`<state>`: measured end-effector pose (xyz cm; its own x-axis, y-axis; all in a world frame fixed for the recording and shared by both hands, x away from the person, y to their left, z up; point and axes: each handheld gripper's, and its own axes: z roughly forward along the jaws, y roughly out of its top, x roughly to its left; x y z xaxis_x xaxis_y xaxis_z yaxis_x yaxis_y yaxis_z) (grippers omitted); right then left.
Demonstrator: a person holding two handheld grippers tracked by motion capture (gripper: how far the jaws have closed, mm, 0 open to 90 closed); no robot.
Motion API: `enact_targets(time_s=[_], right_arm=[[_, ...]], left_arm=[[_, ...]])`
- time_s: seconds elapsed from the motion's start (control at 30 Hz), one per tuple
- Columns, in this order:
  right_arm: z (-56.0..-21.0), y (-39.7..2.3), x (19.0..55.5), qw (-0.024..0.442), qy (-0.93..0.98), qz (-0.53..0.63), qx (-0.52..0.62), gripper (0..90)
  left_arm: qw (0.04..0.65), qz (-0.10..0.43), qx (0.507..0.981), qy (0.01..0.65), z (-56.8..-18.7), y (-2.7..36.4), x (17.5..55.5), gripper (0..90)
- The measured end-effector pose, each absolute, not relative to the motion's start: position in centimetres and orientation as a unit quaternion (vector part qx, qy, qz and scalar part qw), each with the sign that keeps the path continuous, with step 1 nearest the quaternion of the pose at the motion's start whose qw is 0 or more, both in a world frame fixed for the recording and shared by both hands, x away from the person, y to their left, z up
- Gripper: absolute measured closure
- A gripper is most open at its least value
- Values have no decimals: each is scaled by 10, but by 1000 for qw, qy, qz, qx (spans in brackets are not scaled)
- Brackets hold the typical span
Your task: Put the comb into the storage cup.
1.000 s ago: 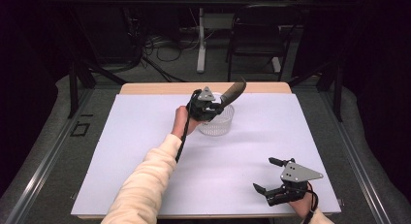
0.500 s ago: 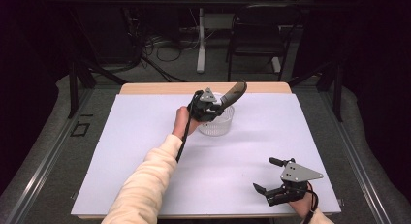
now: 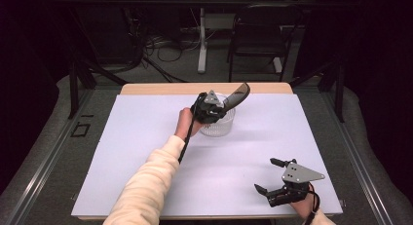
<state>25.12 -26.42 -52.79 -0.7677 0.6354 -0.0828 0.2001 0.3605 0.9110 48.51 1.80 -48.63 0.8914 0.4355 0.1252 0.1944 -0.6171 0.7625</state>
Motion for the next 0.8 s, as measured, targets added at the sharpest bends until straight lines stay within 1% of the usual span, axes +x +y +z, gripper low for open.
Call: enact_targets(time_s=[0.23,0.27,0.33,0.4,0.5,0.67,0.8], right_arm=[[-528,-264,251,218,796,501,262,8],[-528,-264,251,219,795,501,262,8],[-528,-264,251,219,795,501,262,8],[-528,-264,251,219,795,500,262,8],[-528,-264,251,219,796,500,263,8],[-528,-264,251,219,796,500,262,8],[-528,-264,252,218,796,500,262,8]], left_arm=[[398,146,888,177,-490,15,485,702],[399,145,888,176,-490,15,485,672],[400,144,887,180,-489,16,484,576],[406,141,885,179,-488,18,484,538],[409,143,882,185,-486,21,482,453],[421,136,874,202,-480,29,481,357],[424,125,870,219,-476,34,479,319]])
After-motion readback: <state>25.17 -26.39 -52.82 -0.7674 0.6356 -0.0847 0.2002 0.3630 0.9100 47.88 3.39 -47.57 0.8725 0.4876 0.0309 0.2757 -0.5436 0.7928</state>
